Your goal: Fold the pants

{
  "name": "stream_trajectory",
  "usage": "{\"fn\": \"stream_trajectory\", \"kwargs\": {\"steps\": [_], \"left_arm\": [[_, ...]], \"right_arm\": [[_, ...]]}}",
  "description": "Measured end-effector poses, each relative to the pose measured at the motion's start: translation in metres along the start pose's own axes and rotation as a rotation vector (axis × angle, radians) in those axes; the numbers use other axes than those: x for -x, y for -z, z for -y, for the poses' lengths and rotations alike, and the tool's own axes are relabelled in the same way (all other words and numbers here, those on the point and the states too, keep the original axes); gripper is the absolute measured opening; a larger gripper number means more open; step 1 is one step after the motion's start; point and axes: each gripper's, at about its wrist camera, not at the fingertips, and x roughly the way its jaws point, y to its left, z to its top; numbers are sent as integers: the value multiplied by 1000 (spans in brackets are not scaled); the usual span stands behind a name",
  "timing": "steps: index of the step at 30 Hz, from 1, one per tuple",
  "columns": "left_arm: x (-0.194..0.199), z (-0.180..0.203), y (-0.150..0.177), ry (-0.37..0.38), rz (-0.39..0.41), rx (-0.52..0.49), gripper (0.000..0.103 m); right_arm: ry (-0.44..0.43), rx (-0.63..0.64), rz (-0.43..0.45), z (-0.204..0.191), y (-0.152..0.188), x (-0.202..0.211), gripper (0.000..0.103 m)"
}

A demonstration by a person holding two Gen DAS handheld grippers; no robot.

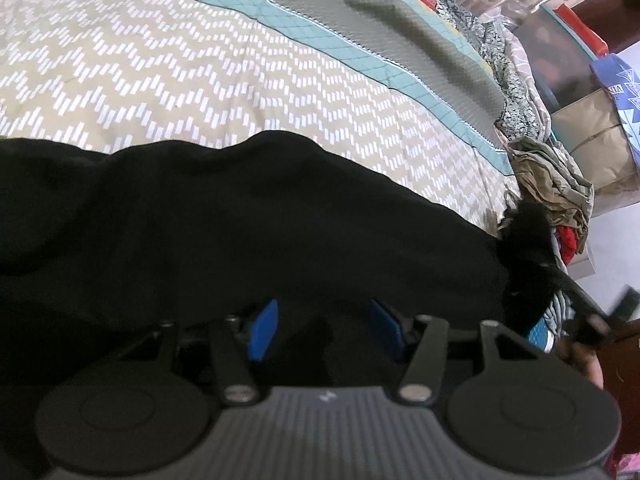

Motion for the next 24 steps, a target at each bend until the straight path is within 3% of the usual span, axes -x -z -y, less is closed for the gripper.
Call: {"fn": "stream_trajectory", "kwargs": {"steps": [2,5,9,11,13,15,17,19,24], "left_arm": [[-3,0,0,2,-5,8,53],[-7,5,3,21,-15,5,53],[-7,12,8,19,-24,-24,53],[-6,13,9,26,-24,-27,53],[-7,14,9,24,-28,-28,53],[-8,17,8,30,-36,-31,53],[-9,23,8,33,-44,-48,53],[-9,31,9,37,-45,-74,54],[-14,45,9,54,-55,-102,56]], "right_arm": [[-51,-99,33,24,-3,15,13],[-123,-75,80,34,-8,30,13],[-185,260,96,-11,11,54,13],[-206,486,20,-38,42,59,15],[-170,629,-63,-52,75,53,26],[-124,669,-77,-55,95,53,38],[-114,598,-53,-49,95,66,50],[-162,468,-38,-35,84,83,59],[-238,168,20,5,61,94,60]]}}
